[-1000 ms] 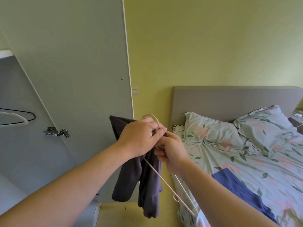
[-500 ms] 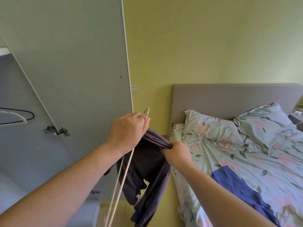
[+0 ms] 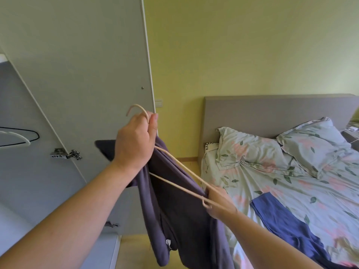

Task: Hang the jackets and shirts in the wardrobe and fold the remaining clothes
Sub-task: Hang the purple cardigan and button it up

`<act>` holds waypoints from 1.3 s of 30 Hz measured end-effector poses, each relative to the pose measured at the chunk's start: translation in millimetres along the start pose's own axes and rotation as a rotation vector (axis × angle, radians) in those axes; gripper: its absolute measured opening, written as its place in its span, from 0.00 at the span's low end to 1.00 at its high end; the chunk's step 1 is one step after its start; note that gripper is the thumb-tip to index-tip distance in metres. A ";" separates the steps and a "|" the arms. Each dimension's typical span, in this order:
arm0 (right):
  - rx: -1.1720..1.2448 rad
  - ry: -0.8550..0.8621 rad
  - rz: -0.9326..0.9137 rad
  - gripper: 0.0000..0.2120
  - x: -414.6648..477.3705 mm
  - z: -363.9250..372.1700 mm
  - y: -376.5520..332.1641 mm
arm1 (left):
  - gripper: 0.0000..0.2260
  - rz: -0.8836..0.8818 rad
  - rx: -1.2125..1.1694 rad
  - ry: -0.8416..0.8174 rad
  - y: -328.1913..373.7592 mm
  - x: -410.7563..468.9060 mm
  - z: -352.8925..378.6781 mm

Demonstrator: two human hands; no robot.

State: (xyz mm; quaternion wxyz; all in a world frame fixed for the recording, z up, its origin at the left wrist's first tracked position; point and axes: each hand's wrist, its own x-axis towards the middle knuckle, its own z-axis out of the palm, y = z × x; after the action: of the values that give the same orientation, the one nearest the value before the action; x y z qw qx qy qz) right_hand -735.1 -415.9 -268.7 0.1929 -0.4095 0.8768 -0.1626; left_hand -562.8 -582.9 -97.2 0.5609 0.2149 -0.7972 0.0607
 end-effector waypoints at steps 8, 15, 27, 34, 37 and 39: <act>0.348 0.115 0.287 0.12 23.1 -46.1 19.6 | 0.23 -0.011 -0.058 -0.374 -50.1 -4.4 11.1; 0.334 0.218 0.187 0.18 26.8 -93.1 -12.7 | 0.40 -0.131 0.079 -0.926 -73.8 -20.7 17.8; 0.254 0.244 0.043 0.21 30.3 -119.7 -60.4 | 0.32 -0.260 -0.047 -1.027 -43.4 -27.5 12.1; 0.089 0.200 -0.135 0.19 23.4 -117.5 -72.6 | 0.37 -0.160 -0.118 -1.170 -16.6 -23.7 16.1; 0.035 0.227 -0.028 0.18 22.7 -122.3 -58.6 | 0.25 -0.252 -0.178 -1.182 -17.0 -22.0 17.1; -0.012 0.220 0.065 0.18 21.1 -125.7 -46.2 | 0.13 -0.286 -0.211 -1.178 -20.4 -19.8 14.5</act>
State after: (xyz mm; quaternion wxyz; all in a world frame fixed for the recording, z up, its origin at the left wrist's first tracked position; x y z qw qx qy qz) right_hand -776.5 -444.6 -142.9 0.0981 -0.3614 0.9065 -0.1951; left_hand -561.4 -600.7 -123.6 0.0472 0.2605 -0.9381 -0.2235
